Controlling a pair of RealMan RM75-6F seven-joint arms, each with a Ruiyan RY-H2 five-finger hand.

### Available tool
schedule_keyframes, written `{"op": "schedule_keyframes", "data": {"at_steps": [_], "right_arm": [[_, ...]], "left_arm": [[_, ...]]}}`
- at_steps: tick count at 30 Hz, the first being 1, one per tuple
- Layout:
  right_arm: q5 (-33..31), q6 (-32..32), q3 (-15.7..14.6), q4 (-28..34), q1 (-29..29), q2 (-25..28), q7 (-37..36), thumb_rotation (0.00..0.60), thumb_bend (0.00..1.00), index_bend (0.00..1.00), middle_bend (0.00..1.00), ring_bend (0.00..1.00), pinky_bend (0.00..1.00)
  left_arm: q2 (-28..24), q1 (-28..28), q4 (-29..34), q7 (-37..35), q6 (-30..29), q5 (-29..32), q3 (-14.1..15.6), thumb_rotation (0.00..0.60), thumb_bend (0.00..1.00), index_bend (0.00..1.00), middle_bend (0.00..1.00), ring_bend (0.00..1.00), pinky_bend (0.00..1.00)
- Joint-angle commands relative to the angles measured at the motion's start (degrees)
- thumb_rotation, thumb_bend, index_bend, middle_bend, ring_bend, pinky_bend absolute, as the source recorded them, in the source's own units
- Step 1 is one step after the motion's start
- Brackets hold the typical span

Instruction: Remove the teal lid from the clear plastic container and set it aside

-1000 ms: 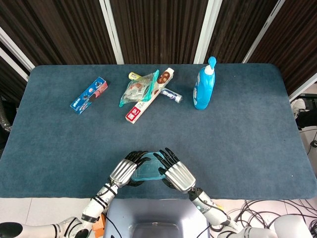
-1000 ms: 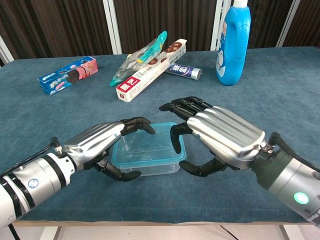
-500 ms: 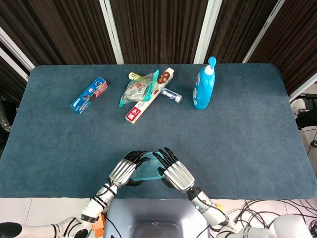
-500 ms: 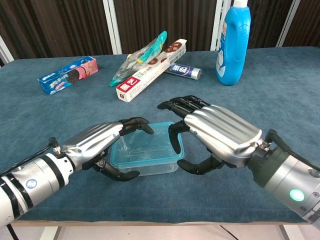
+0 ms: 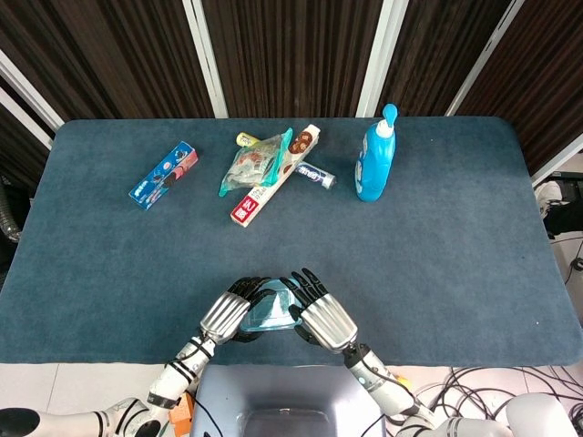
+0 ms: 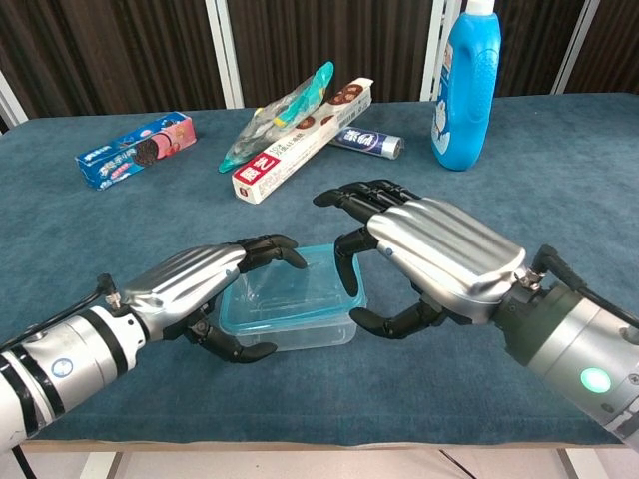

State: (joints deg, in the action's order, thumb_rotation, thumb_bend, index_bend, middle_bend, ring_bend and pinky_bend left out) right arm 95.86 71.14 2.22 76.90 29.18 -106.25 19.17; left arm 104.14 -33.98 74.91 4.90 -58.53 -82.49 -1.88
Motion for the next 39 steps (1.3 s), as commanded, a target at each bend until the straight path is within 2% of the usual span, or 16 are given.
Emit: {"op": "schedule_keyframes", "data": {"at_steps": [1, 17, 23, 26, 30, 34, 38, 39], "right_arm": [[-0.3, 0.1, 0.2, 0.4, 0.0, 0.2, 0.1, 0.6, 0.28, 0.59, 0.07, 0.0, 0.0], [-1.6, -1.1, 2.3, -0.6, 1.8, -2.5, 1.7, 0.6, 0.28, 0.57, 0.07, 0.0, 0.0], [-2.3, -1.8, 2.4, -1.5, 2.4, -4.0, 2.0, 0.6, 0.28, 0.6, 0.08, 0.0, 0.0], [-1.6, -1.8, 1.8, -2.9, 2.7, -5.0, 2.7, 0.6, 0.33, 0.63, 0.09, 0.0, 0.0], [-0.8, -0.8, 1.4, -4.3, 2.8, -6.3, 1.8, 0.6, 0.44, 0.68, 0.12, 0.0, 0.0], [0.4, 0.6, 1.0, -6.0, 2.9, -6.9, 0.9, 0.6, 0.51, 0.75, 0.16, 0.0, 0.02], [1.7, 1.9, 0.7, -6.8, 3.0, -6.9, 0.3, 0.6, 0.52, 0.78, 0.18, 0.0, 0.03], [2.1, 2.3, 0.5, -6.9, 3.1, -6.8, 0.2, 0.6, 0.52, 0.78, 0.18, 0.0, 0.03]], "left_arm": [[0.0, 0.0, 0.0, 0.3, 0.1, 0.1, 0.0, 0.6, 0.3, 0.5, 0.41, 0.23, 0.33], [-0.7, 0.4, 0.9, -0.4, -0.3, -0.6, 0.7, 0.6, 0.3, 0.5, 0.43, 0.24, 0.33], [-1.1, 0.4, 1.2, -0.7, -0.6, -0.9, 0.5, 0.6, 0.3, 0.5, 0.43, 0.24, 0.33], [-1.2, 0.4, 1.4, -1.1, -1.1, -1.2, 0.3, 0.6, 0.3, 0.49, 0.42, 0.24, 0.32], [-1.5, 0.5, 1.8, -1.9, -1.7, -1.8, 0.2, 0.6, 0.3, 0.47, 0.39, 0.23, 0.31], [-2.0, 0.7, 2.2, -3.6, -2.5, -2.6, 0.5, 0.6, 0.3, 0.34, 0.3, 0.19, 0.26], [-2.6, 0.9, 3.0, -6.6, -3.1, -2.9, 0.3, 0.6, 0.29, 0.04, 0.09, 0.02, 0.17], [-2.9, 1.0, 3.2, -7.7, -3.5, -3.1, 0.1, 0.6, 0.29, 0.01, 0.05, 0.0, 0.16]]}}
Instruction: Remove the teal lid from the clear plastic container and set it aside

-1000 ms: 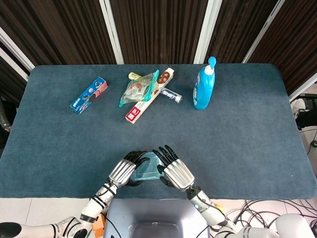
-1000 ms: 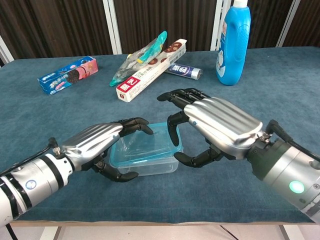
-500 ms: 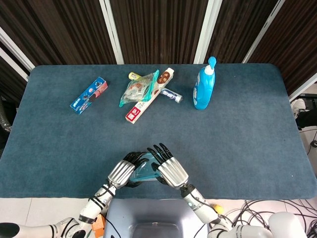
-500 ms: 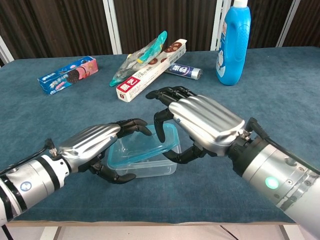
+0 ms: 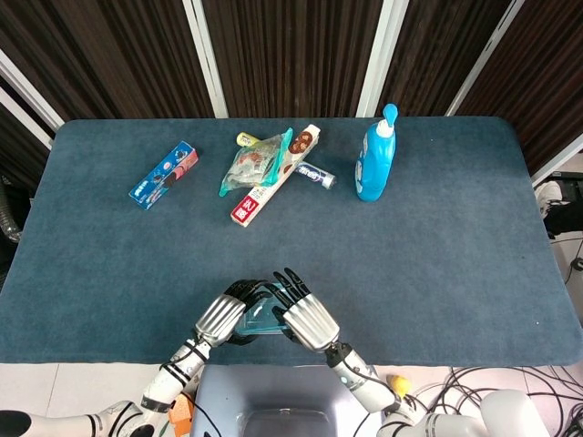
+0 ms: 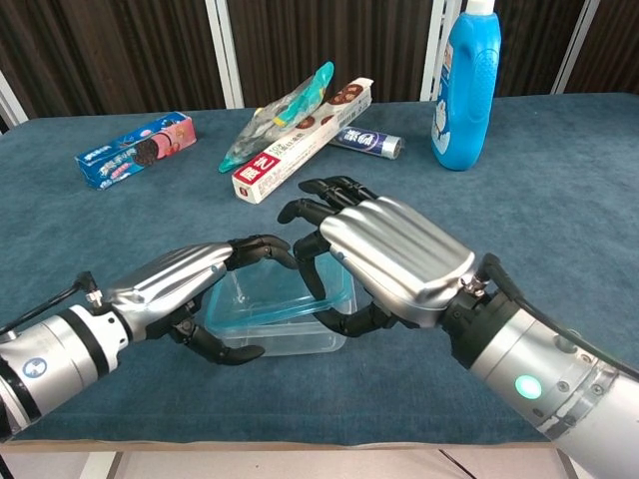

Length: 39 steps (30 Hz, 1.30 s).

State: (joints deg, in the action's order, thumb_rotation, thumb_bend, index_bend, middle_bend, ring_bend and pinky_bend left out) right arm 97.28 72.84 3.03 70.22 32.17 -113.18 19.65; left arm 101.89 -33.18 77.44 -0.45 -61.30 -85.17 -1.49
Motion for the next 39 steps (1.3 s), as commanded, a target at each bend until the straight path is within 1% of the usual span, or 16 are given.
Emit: {"op": "schedule_keyframes", "data": {"at_steps": [1, 2, 5, 11, 21, 27, 32, 36, 39], "right_arm": [[1.0, 0.9, -0.4, -0.2, 0.1, 0.2, -0.2, 0.6, 0.52, 0.78, 0.18, 0.0, 0.03], [1.5, 1.3, -0.5, -0.2, 0.1, 0.4, -0.1, 0.6, 0.52, 0.78, 0.18, 0.0, 0.04], [2.9, 2.6, -0.8, -0.2, 0.3, 0.8, 0.0, 0.6, 0.52, 0.78, 0.18, 0.01, 0.05], [5.9, 5.6, -0.9, -0.7, 0.9, 1.1, -0.4, 0.6, 0.52, 0.78, 0.19, 0.02, 0.05], [5.1, 6.1, -0.2, 3.7, 0.6, 3.7, -1.5, 0.6, 0.52, 0.78, 0.19, 0.02, 0.06], [6.0, 7.9, -0.1, 7.0, -0.1, 7.8, -1.4, 0.6, 0.52, 0.78, 0.19, 0.02, 0.08], [6.4, 9.5, 0.0, 8.0, -1.1, 13.2, -1.5, 0.6, 0.52, 0.78, 0.19, 0.02, 0.08], [5.4, 10.4, -0.6, 5.6, -2.7, 17.4, -3.0, 0.6, 0.52, 0.78, 0.19, 0.02, 0.08], [3.6, 9.5, -1.2, 1.9, -3.8, 18.5, -5.0, 0.6, 0.52, 0.77, 0.19, 0.02, 0.08]], "left_arm": [[-0.7, 0.2, 0.7, -3.1, -1.2, -0.6, -0.5, 0.6, 0.29, 0.0, 0.02, 0.0, 0.15], [-0.8, 0.3, 0.7, -3.8, -1.6, -1.0, -0.6, 0.6, 0.29, 0.0, 0.01, 0.0, 0.15], [-1.3, 0.3, 0.8, -5.2, -2.7, -1.7, -0.9, 0.6, 0.29, 0.0, 0.0, 0.0, 0.13], [-2.3, 0.7, 1.2, -4.9, -3.9, -1.3, -1.7, 0.6, 0.27, 0.0, 0.0, 0.0, 0.1], [-4.2, 1.3, 0.5, -4.2, -4.4, 0.4, -2.8, 0.6, 0.28, 0.0, 0.0, 0.0, 0.08], [-6.5, 1.9, 0.0, -5.4, -4.5, 1.4, -3.2, 0.599, 0.29, 0.0, 0.0, 0.0, 0.08], [-9.0, 2.7, -0.3, -6.6, -5.0, 2.5, -3.8, 0.6, 0.29, 0.0, 0.0, 0.0, 0.07], [-12.5, 3.9, 0.2, -7.3, -5.9, 2.5, -3.5, 0.599, 0.3, 0.0, 0.0, 0.0, 0.07], [-15.4, 5.0, 1.3, -7.7, -6.3, 2.1, -2.4, 0.597, 0.31, 0.0, 0.0, 0.0, 0.07]]}}
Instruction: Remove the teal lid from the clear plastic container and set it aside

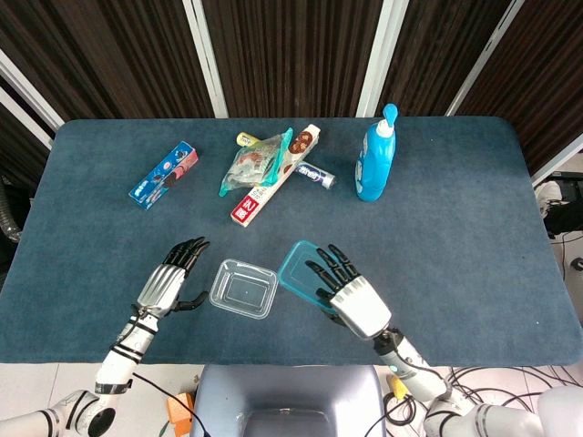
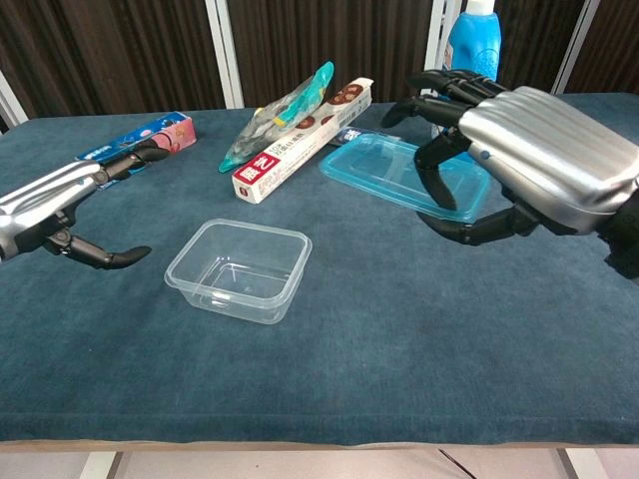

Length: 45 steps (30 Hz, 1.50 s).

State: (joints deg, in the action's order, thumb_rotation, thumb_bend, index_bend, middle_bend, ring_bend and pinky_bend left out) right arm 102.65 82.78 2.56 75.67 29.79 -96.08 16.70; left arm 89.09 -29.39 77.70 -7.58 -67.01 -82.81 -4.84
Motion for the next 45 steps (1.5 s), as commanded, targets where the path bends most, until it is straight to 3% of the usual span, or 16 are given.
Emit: {"op": "schedule_keyframes", "data": {"at_steps": [1, 7, 10, 13, 18, 25, 28, 30, 34, 38, 40, 45], "right_arm": [[-2.8, -1.1, -1.1, -5.3, -1.8, 1.3, -3.0, 0.6, 0.52, 0.76, 0.19, 0.02, 0.08], [-5.8, -4.8, -2.5, -12.9, -3.0, -1.9, -5.9, 0.6, 0.51, 0.54, 0.18, 0.02, 0.08], [-7.8, -9.0, -3.4, -13.3, -3.2, -2.2, -4.6, 0.6, 0.31, 0.21, 0.09, 0.0, 0.02], [-10.5, -13.5, -3.7, -8.9, -3.3, -0.7, -1.9, 0.6, 0.14, 0.01, 0.0, 0.0, 0.0], [-13.9, -18.2, -4.0, 1.5, -3.2, 3.5, 0.6, 0.6, 0.01, 0.0, 0.0, 0.0, 0.0], [-17.2, -23.4, -4.6, 19.2, -1.9, 13.6, 4.2, 0.6, 0.0, 0.0, 0.0, 0.0, 0.0], [-15.8, -21.7, -7.0, 25.9, -3.5, 20.4, 4.8, 0.6, 0.0, 0.0, 0.0, 0.0, 0.0], [-12.5, -16.8, -9.7, 28.8, -6.5, 25.6, 6.5, 0.6, 0.0, 0.0, 0.0, 0.0, 0.0], [-9.7, -4.1, -15.0, 30.6, -16.0, 34.4, 13.1, 0.6, 0.0, 0.0, 0.0, 0.0, 0.0], [-8.1, 11.4, -14.6, 21.6, -25.5, 33.0, 3.0, 0.6, 0.0, 0.0, 0.0, 0.0, 0.0], [-9.5, 13.5, -13.6, 19.1, -27.2, 32.9, 0.0, 0.6, 0.0, 0.0, 0.0, 0.0, 0.0], [-10.6, 13.4, -11.1, 17.4, -27.5, 33.0, -2.2, 0.6, 0.03, 0.0, 0.0, 0.0, 0.0]], "left_arm": [[-3.8, 1.7, 1.8, -0.9, -0.6, -0.5, 1.7, 0.596, 0.31, 0.0, 0.0, 0.0, 0.07], [-7.8, 3.9, 5.2, -1.8, -2.5, -2.8, 4.2, 0.589, 0.3, 0.0, 0.0, 0.0, 0.07], [-8.6, 4.9, 5.7, -2.6, -4.1, -3.9, 4.7, 0.582, 0.3, 0.0, 0.0, 0.0, 0.07], [-9.0, 5.4, 5.6, -2.9, -4.5, -4.2, 5.1, 0.58, 0.3, 0.0, 0.0, 0.0, 0.07], [-8.8, 5.7, 4.3, -3.4, -4.7, -3.6, 4.4, 0.582, 0.3, 0.0, 0.0, 0.0, 0.07], [-10.9, 6.6, 4.9, -4.6, -5.2, -3.8, 4.5, 0.577, 0.3, 0.0, 0.0, 0.0, 0.07], [-14.2, 8.0, 7.2, -3.2, -6.7, -5.3, 6.1, 0.576, 0.3, 0.0, 0.0, 0.0, 0.07], [-18.0, 9.3, 10.3, -0.1, -7.1, -6.0, 8.0, 0.578, 0.32, 0.0, 0.0, 0.0, 0.06], [-23.4, 14.2, 16.2, 10.4, -10.8, -5.0, 11.1, 0.6, 0.33, 0.0, 0.0, 0.0, 0.02], [-20.7, 20.8, 13.7, 15.1, -22.3, -7.6, 11.3, 0.6, 0.33, 0.0, 0.0, 0.0, 0.0], [-18.7, 23.1, 10.1, 13.2, -26.3, -9.5, 11.4, 0.6, 0.34, 0.0, 0.0, 0.0, 0.0], [-19.9, 23.9, 8.8, 10.6, -27.6, -13.2, 12.5, 0.6, 0.34, 0.0, 0.0, 0.0, 0.0]]}}
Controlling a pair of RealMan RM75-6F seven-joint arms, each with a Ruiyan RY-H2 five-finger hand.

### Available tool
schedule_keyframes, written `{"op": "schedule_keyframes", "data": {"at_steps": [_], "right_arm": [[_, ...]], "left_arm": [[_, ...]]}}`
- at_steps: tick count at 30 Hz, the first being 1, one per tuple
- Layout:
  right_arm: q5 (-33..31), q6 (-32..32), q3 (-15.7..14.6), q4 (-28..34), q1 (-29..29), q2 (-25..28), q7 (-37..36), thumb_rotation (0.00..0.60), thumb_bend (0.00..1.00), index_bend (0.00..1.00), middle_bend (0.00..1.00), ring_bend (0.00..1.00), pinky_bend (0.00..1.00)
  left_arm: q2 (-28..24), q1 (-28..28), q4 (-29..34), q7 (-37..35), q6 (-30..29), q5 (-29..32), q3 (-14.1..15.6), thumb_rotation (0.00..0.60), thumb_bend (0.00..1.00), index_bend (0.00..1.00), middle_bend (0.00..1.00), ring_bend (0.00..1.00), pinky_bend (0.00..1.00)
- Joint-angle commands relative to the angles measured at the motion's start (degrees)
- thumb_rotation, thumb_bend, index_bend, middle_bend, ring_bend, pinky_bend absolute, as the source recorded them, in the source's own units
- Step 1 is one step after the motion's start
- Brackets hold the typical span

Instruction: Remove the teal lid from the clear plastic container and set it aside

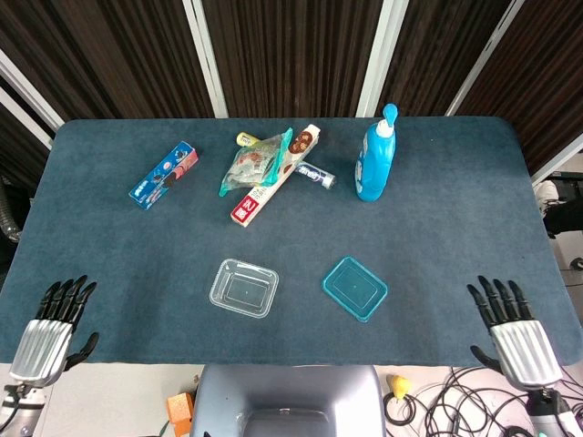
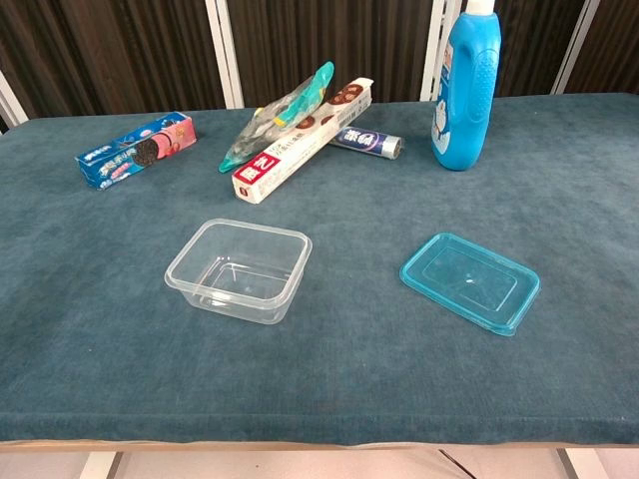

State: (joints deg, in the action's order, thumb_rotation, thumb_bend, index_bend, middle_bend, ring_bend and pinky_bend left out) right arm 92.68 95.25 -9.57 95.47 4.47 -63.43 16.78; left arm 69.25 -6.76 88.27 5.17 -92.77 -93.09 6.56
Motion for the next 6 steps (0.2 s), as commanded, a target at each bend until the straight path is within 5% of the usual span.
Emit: {"op": "schedule_keyframes", "data": {"at_steps": [1, 6], "right_arm": [[-1.2, -0.3, 1.2, -2.3, -2.1, 0.6, -2.3, 0.6, 0.03, 0.0, 0.0, 0.0, 0.0], [-1.7, -2.7, 2.0, -1.3, -1.8, 1.5, -2.7, 0.6, 0.03, 0.0, 0.0, 0.0, 0.0]], "left_arm": [[-0.3, 1.2, -1.9, -2.2, -1.3, -3.0, 1.2, 0.6, 0.34, 0.0, 0.0, 0.0, 0.0], [-1.3, 0.2, -0.9, -1.7, 2.9, -2.8, 1.6, 0.6, 0.34, 0.0, 0.0, 0.0, 0.0]]}}
